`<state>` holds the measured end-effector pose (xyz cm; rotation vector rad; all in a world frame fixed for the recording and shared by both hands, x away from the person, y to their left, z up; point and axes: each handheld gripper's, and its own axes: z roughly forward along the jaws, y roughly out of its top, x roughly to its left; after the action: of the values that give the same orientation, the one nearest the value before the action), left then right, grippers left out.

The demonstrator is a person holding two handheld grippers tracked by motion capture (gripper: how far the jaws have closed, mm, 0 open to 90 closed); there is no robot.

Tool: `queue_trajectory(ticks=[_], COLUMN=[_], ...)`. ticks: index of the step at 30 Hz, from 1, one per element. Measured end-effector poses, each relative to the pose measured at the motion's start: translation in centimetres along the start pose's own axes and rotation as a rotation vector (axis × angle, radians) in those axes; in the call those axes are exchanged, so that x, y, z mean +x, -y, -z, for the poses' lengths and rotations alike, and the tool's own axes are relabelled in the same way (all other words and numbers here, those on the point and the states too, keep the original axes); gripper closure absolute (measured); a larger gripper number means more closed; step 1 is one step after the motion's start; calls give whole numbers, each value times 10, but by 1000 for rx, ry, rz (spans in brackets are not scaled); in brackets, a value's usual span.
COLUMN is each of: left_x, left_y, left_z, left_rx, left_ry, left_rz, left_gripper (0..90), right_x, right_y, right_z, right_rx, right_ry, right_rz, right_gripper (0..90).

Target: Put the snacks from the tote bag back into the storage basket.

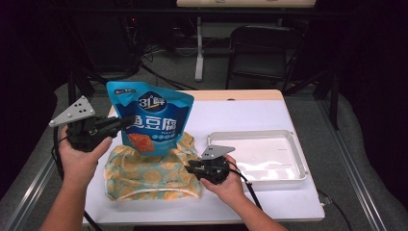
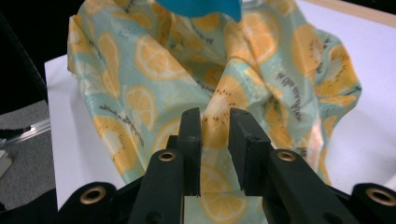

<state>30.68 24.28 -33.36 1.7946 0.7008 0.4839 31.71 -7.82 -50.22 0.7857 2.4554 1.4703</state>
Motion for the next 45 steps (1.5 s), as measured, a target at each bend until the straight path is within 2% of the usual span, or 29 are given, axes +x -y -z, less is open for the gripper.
queue_trajectory(ticks=[7,13,20,28,40,45], left_x=[0,0,-1,-3,-8,-11], left_y=[-3,-3,-4,-5,-10,-10], left_z=[-3,-7,-9,-11,-19,-26], left_rx=[-3,1,-4,-7,-9,-5], left_ry=[-1,5,11,19,38,47], left_rz=[6,6,9,8,-3,-2], left_gripper=[900,900,900,900,900,899], right_x=[-3,-4,-9,-4,-8,-11], right_y=[-11,-26,-55,-84,-88,-88], right_z=[15,28,39,46,52,58], right_rx=[-71,-123,-194,-230,-254,-273], right_ry=[16,45,73,102,112,112], right_rz=[-9,8,12,50,29,22], right_gripper=[754,764,780,780,779,821])
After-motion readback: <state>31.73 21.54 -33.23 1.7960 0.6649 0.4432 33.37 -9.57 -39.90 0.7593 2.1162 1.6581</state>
